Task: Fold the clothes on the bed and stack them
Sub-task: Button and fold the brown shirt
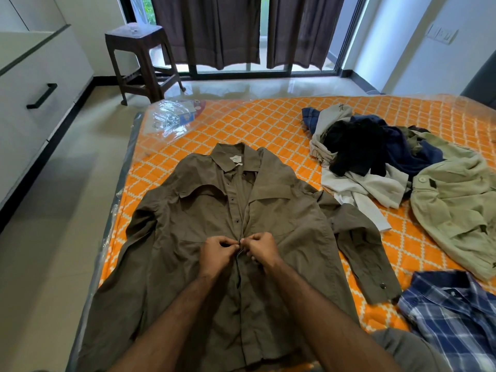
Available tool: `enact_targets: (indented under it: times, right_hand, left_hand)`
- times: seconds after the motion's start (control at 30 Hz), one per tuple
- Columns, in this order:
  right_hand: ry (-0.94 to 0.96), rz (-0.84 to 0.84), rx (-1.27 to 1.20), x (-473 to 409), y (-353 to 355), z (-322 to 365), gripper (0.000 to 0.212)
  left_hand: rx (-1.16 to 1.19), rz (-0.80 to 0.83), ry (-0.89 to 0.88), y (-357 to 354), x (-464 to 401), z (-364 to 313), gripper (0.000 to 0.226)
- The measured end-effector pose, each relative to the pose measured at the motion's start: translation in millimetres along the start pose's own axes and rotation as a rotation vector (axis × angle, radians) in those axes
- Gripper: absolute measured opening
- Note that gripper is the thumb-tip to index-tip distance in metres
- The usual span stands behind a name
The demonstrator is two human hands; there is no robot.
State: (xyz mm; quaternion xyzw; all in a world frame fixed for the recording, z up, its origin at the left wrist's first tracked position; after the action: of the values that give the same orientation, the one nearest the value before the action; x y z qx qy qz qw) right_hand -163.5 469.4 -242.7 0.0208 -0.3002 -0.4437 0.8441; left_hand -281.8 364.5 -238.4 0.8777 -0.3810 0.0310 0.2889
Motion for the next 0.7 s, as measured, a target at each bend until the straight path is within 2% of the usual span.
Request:
enact_targets:
  times: [0.03, 0.1, 0.2, 0.27, 0.33, 0.4, 0.57, 0.6, 0.7]
  right_hand:
    - [0.013, 0.008, 0.084, -7, 5, 9, 0.023]
    - [0.076, -0.084, 0.255, -22, 19, 35, 0.028]
    - [0.141, -0.196, 0.345, -38, 27, 71, 0.042]
    - [0.127, -0.174, 0.428, -46, 21, 79, 0.054]
    - [0.086, -0.149, 0.498, -51, 16, 73, 0.059]
    - [0.082, -0.162, 0.488, -53, 19, 66, 0.052]
    - [0.097, -0.178, 0.335, -58, 31, 52, 0.006]
    - [0.096, -0.183, 0.292, -57, 34, 48, 0.004]
    - [0.119, -0.207, 0.16, -53, 35, 43, 0.026]
  left_hand:
    - [-0.035, 0.058, -0.014, 3, -4, -8, 0.004]
    - [-0.068, 0.098, -0.038, 15, -19, -26, 0.005]
    - [0.025, 0.022, -0.016, 31, -47, -40, 0.012]
    - [0.046, -0.021, 0.049, 28, -64, -37, 0.011]
    - [-0.024, -0.045, 0.095, 19, -74, -30, 0.019]
    - [-0.029, -0.086, 0.133, 13, -77, -29, 0.029]
    - [-0.1, -0.106, 0.21, 4, -84, -26, 0.043]
    - [-0.125, -0.114, 0.216, 4, -84, -26, 0.043]
    - [-0.205, -0.111, 0.22, 3, -81, -26, 0.046]
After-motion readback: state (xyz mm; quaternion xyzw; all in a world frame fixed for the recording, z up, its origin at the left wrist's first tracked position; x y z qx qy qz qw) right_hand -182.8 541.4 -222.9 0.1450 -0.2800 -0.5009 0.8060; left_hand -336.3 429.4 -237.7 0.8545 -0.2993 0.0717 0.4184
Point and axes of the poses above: each hand's wrist, its own x-axis away from the middle knuckle, its own y-axis out of the back of the hand, z = x × y, the point moved 8 cm from there along -x, towards the middle knuckle, and after that the axes turned 2 degrees about -x, right-handed, at the moved point
